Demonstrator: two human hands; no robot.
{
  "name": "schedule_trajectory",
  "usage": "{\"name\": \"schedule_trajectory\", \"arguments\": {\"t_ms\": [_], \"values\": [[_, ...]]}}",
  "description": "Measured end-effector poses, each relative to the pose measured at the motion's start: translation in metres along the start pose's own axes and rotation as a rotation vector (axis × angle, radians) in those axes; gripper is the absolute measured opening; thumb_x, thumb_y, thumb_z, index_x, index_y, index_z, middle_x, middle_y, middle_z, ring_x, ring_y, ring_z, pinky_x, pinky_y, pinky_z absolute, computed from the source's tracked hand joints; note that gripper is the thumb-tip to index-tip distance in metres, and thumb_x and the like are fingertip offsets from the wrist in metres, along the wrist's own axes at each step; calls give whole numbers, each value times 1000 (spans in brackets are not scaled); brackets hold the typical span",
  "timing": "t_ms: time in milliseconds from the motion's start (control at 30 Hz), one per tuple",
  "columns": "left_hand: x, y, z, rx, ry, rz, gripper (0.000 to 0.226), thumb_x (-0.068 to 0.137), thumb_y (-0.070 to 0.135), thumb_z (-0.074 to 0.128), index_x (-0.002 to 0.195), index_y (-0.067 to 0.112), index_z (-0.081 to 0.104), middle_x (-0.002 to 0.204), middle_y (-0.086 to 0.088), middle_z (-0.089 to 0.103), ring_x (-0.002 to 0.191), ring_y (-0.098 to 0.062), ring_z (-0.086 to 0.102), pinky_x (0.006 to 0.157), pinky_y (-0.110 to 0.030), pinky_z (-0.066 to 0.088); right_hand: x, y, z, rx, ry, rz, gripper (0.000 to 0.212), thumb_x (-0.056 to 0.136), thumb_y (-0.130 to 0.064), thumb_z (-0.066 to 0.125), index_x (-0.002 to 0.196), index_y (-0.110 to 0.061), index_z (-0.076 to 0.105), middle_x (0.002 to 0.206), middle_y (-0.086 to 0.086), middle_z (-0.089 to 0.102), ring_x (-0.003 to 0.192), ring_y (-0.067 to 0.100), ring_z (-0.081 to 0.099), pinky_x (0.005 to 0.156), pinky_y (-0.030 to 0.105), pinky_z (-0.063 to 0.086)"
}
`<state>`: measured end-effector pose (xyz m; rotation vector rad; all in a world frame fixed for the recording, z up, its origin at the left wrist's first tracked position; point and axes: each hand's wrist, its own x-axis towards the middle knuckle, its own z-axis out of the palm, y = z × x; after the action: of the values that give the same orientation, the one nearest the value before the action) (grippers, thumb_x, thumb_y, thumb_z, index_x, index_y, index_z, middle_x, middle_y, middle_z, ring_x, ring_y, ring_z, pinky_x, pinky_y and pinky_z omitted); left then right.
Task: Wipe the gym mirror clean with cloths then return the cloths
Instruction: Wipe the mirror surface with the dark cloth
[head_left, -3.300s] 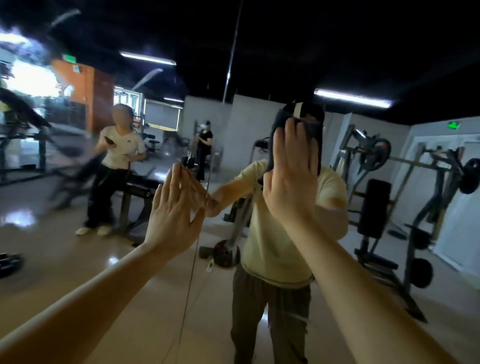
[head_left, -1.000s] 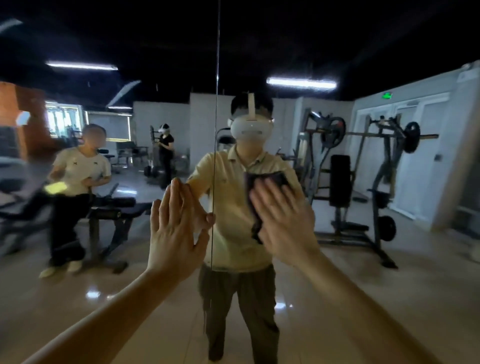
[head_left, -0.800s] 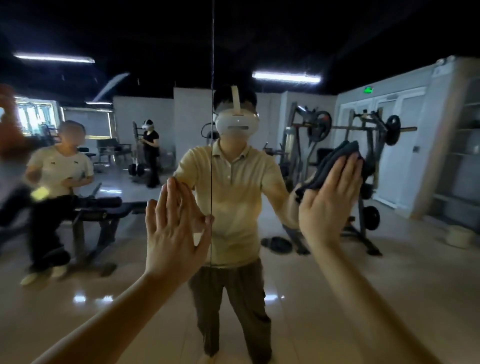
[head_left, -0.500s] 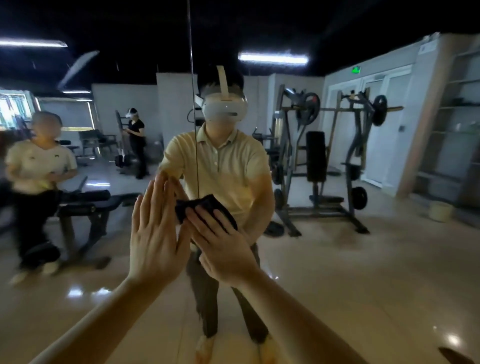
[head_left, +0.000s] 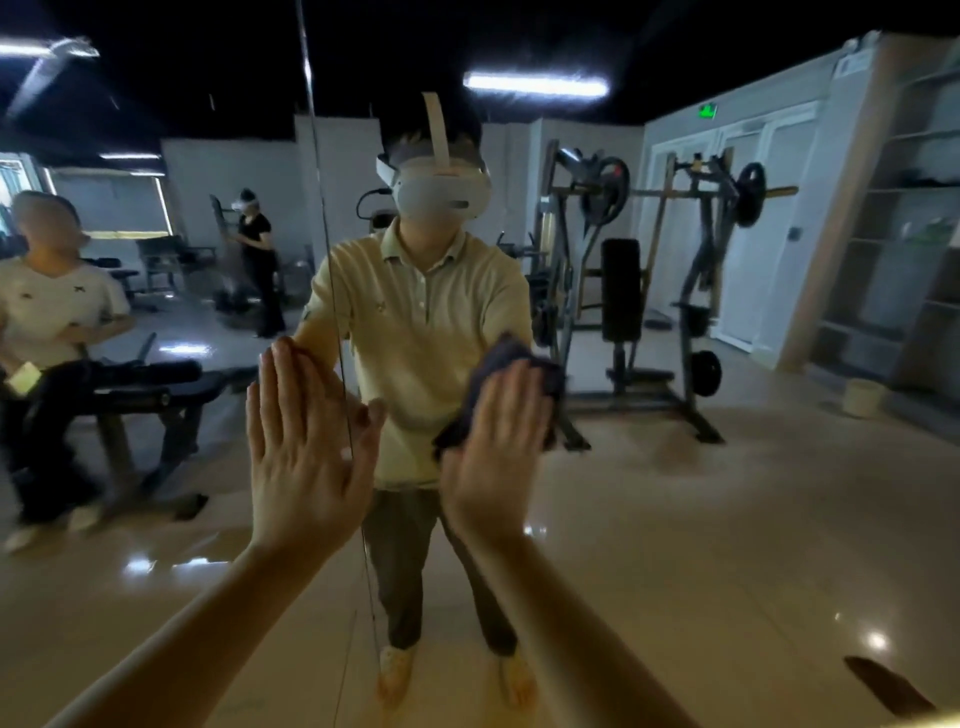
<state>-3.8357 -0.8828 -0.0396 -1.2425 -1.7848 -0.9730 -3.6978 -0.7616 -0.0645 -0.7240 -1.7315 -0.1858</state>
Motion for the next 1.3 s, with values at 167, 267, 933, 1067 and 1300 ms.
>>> {"name": "schedule_trajectory", "arguments": {"t_ms": [167, 267, 933, 1067, 1300], "values": [[-18, 0, -3, -10, 6, 16, 80, 105, 41, 36, 168, 9, -2, 176, -13, -5, 163, -31, -2, 132, -47, -1, -57, -16, 24, -86, -341, -647, 72, 102, -26, 47, 167, -13, 18, 175, 6, 3, 162, 24, -1, 131, 44, 0], [-31, 12, 16, 9, -29, -22, 92, 102, 49, 44, 167, 6, -5, 175, -13, -10, 163, -31, -4, 132, -48, -1, -62, 44, 4, -178, -313, -589, 84, 96, -22, 56, 166, -17, 9, 175, 4, 4, 162, 23, 4, 131, 43, 6], [-69, 18, 20, 55, -120, 262, 79, 100, 20, 46, 165, -2, 9, 175, -19, 5, 162, -35, 8, 132, -47, 2, -145, 18, 31, 23, -410, -520, 66, 106, -22, 52, 166, -16, 24, 175, 5, 10, 161, 24, 9, 130, 46, 18], [-69, 16, 33, 99, -176, 427, 72, 101, 22, 44, 162, -8, 19, 172, -25, 10, 160, -41, 13, 130, -57, 13, -145, 103, -9, -148, -364, -302, 76, 87, -12, 72, 156, -8, 40, 167, 12, 28, 155, 30, 27, 128, 48, 19], [-73, 18, 57, 217, -224, 406, 90, 101, 43, 45, 164, -5, 2, 173, -25, 0, 161, -40, 4, 131, -53, 4, -118, 192, -48, -118, -33, 680, 75, 96, -3, 47, 161, 10, 12, 169, 29, 7, 159, 43, 9, 129, 54, 17]]}}
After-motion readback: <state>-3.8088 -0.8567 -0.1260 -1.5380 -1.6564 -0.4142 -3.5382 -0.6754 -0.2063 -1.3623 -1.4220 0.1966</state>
